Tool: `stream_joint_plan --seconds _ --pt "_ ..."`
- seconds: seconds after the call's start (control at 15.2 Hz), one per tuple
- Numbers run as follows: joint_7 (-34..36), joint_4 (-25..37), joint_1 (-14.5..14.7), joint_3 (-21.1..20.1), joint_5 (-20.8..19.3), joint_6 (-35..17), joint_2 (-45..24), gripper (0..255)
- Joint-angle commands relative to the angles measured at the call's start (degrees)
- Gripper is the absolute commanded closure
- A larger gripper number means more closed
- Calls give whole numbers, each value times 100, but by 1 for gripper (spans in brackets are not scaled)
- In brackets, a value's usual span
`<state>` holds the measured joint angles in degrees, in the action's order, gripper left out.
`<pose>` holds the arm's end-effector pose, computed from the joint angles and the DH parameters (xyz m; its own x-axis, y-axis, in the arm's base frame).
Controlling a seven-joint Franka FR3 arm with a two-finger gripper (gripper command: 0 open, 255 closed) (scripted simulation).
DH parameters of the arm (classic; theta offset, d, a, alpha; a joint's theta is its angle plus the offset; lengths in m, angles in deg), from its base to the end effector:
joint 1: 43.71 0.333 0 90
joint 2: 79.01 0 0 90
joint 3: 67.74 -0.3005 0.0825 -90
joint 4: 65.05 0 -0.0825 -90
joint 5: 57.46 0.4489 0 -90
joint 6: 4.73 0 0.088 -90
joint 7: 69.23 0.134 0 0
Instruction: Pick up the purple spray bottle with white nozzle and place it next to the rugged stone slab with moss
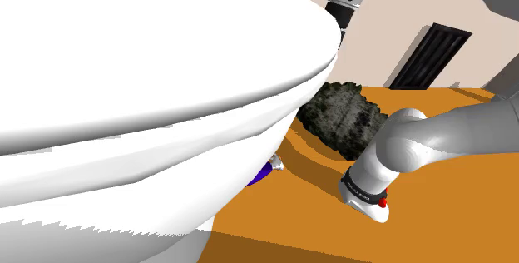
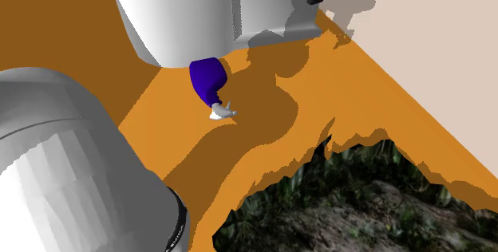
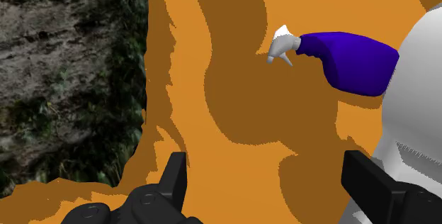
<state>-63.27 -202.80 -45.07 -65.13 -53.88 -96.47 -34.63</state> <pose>0.3855 -0.0197 0.5252 0.9863 -0.1601 -0.0387 -0.1630 -0.9825 -0.0906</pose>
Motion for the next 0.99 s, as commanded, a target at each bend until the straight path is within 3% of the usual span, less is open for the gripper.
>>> stream_joint_plan --seconds 0.0,0.92 --pt "0 0 0 0 0 0 0 0" --pt "-1959 -1631 1441 -441 317 -2412 -825 0"
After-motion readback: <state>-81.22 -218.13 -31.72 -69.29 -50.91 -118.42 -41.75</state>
